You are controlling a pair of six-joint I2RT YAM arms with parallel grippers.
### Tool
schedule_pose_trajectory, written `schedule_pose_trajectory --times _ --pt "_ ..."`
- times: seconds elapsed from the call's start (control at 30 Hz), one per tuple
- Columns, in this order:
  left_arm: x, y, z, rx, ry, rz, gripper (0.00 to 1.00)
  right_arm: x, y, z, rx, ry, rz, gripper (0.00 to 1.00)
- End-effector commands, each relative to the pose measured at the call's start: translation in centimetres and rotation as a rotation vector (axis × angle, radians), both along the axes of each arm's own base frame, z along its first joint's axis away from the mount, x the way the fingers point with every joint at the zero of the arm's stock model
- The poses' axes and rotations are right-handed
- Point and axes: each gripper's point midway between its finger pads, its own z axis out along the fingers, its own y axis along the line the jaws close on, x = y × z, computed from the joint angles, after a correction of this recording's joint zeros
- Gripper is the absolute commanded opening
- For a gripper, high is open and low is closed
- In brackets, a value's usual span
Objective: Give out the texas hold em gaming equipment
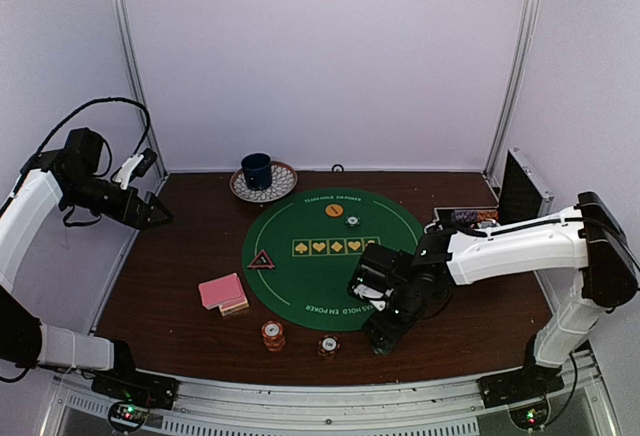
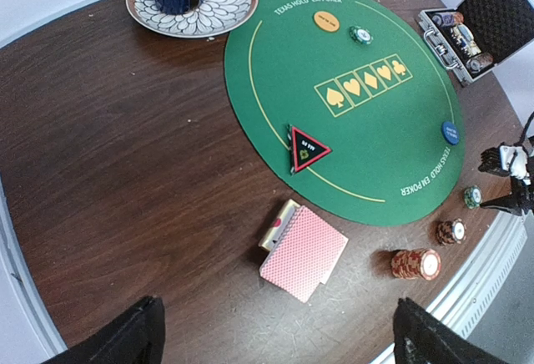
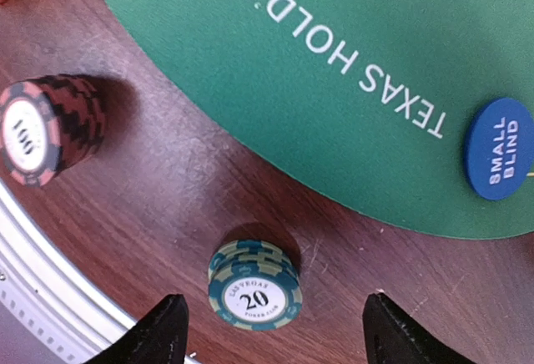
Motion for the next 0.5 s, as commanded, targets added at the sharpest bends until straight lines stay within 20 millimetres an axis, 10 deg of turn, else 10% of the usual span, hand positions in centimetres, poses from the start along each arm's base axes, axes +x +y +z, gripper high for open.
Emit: schedule_pose_trajectory --times 0.0,0.47 --pt "0.1 0.0 1.6 -0.004 -0.050 -0.006 0.98 -0.3 0.0 -1.7 -0.017 0.016 0.004 0.75" --pt "0.0 0.0 1.7 -0.003 -0.052 -0.005 0.97 -0.5 0.0 -2.9 -0.027 0.029 0.009 0.60"
